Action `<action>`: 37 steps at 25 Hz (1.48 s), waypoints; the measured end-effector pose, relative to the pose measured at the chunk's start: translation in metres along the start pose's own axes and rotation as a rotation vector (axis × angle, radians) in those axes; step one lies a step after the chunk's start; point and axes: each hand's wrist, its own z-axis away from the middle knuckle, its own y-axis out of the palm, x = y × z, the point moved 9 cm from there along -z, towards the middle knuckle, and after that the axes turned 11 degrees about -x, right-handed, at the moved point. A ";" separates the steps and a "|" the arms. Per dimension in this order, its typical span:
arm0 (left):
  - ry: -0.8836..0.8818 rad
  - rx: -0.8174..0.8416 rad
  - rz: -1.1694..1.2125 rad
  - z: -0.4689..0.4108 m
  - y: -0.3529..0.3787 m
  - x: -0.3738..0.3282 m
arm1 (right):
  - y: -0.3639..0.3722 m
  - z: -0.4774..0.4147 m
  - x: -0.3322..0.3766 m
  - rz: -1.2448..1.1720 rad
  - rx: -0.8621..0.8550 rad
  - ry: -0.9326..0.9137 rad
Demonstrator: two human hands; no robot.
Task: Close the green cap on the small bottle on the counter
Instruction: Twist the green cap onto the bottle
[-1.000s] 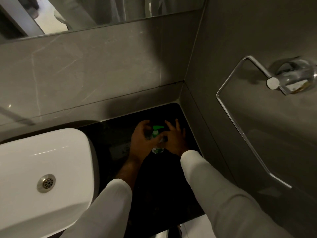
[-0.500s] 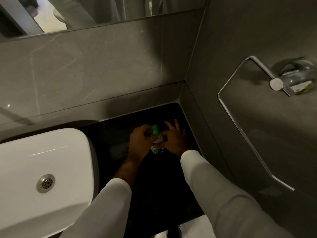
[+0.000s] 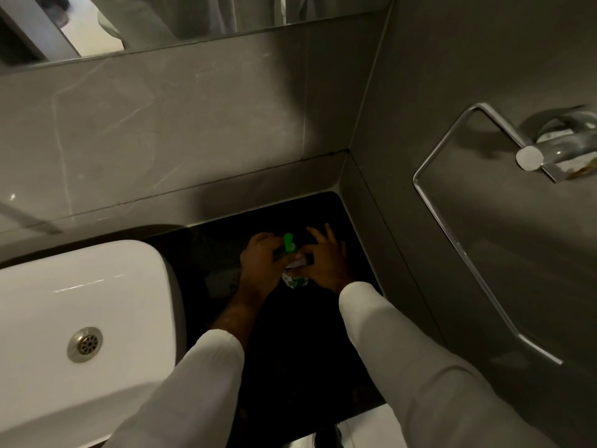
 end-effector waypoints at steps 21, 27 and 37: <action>0.015 0.218 0.088 -0.017 -0.035 -0.006 | 0.001 0.003 -0.018 -0.043 0.004 0.001; 0.042 0.143 0.060 -0.019 -0.035 -0.037 | 0.007 0.004 -0.019 -0.021 -0.016 0.020; 0.057 0.216 0.106 0.004 -0.024 -0.040 | 0.010 0.028 -0.026 -0.056 -0.089 0.013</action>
